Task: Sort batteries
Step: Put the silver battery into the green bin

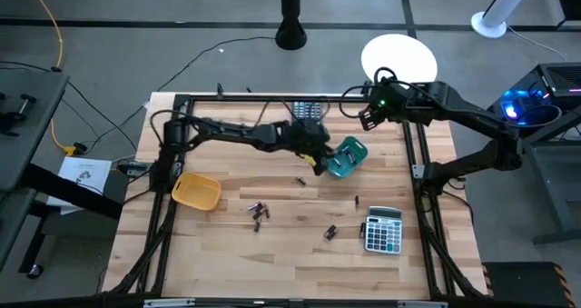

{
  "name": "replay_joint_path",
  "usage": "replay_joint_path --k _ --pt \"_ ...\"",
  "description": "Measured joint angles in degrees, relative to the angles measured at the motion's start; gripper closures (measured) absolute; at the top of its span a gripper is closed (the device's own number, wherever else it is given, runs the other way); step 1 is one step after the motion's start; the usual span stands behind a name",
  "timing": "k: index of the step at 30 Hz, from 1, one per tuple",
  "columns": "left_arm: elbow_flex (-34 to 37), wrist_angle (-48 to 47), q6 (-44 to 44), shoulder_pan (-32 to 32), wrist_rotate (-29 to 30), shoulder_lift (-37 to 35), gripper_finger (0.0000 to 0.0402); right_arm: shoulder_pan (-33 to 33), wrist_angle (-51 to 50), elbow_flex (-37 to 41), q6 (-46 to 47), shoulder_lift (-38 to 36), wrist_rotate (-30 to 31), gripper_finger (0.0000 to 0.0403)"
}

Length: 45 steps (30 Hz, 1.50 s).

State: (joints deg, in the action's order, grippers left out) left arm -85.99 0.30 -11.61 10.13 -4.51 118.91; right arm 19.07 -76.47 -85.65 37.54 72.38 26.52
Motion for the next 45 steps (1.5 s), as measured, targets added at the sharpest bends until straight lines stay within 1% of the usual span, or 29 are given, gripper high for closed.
replay_joint_path --k 1,3,6,8,10,12,15,17,21,23,27,30,38,40,45 --pt "-1.0 0.1 -0.2 -0.2 0.5 0.5 0.0299 0.0 0.1 0.0 0.0 0.0 0.0 0.0222" --pt "-2.7 -2.6 -0.5 -0.1 0.5 0.6 0.0258 0.0 0.4 0.0 0.1 0.0 -0.2 0.0222" --pt "-3.5 -7.3 -0.1 0.8 0.5 -0.2 0.0207 0.0 0.4 0.0 0.2 0.0 -0.5 0.0222" --pt "-3.3 -11.4 -0.9 1.9 1.8 -0.8 0.0186 0.0 0.5 0.0 0.2 0.0 -0.6 0.0222" --pt "-3.2 -15.8 -3.7 3.2 5.4 -1.4 0.0176 0.0 0.6 0.0 0.2 0.0 -0.6 0.0222" --pt "-1.6 -17.1 -7.8 4.9 8.5 -1.6 0.0173 0.0 0.8 0.0 0.2 0.0 -0.6 0.0222" --pt "1.8 -18.0 -15.1 7.5 9.2 -0.3 0.0176 0.0 1.0 0.0 0.2 0.0 -0.5 0.0222" --pt "2.8 -17.5 -17.2 8.9 10.5 0.9 0.0181 0.0 1.3 0.0 0.2 0.0 -0.5 0.0222" --pt "2.6 -16.6 -19.8 10.4 10.6 2.9 0.019 0.0 1.8 0.0 0.1 0.0 -0.5 0.0222" --pt "2.8 -17.4 -19.9 10.1 12.6 3.6 0.0194 0.0 1.9 0.0 0.1 0.0 -0.5 0.0222" --pt "2.6 -17.3 -18.9 9.1 12.9 3.3 0.0198 0.0 1.9 0.0 0.0 0.0 -0.5 0.0222" --pt "2.7 -19.4 -18.8 7.7 14.2 3.2 0.0198 0.0 1.9 0.0 0.0 0.0 -0.5 0.0222" --pt "2.7 -17.5 -17.3 3.6 21.3 3.4 0.0198 0.0 1.9 0.0 0.0 0.0 -0.5 0.0222" --pt "2.6 -15.4 -18.2 2.8 23.3 4.2 0.0198 0.0 1.9 0.0 0.0 0.0 -0.3 0.0222" --pt "2.4 -13.2 -23.9 2.7 23.1 7.2 0.0198 0.0 2.0 0.0 0.0 0.0 0.1 0.0222"
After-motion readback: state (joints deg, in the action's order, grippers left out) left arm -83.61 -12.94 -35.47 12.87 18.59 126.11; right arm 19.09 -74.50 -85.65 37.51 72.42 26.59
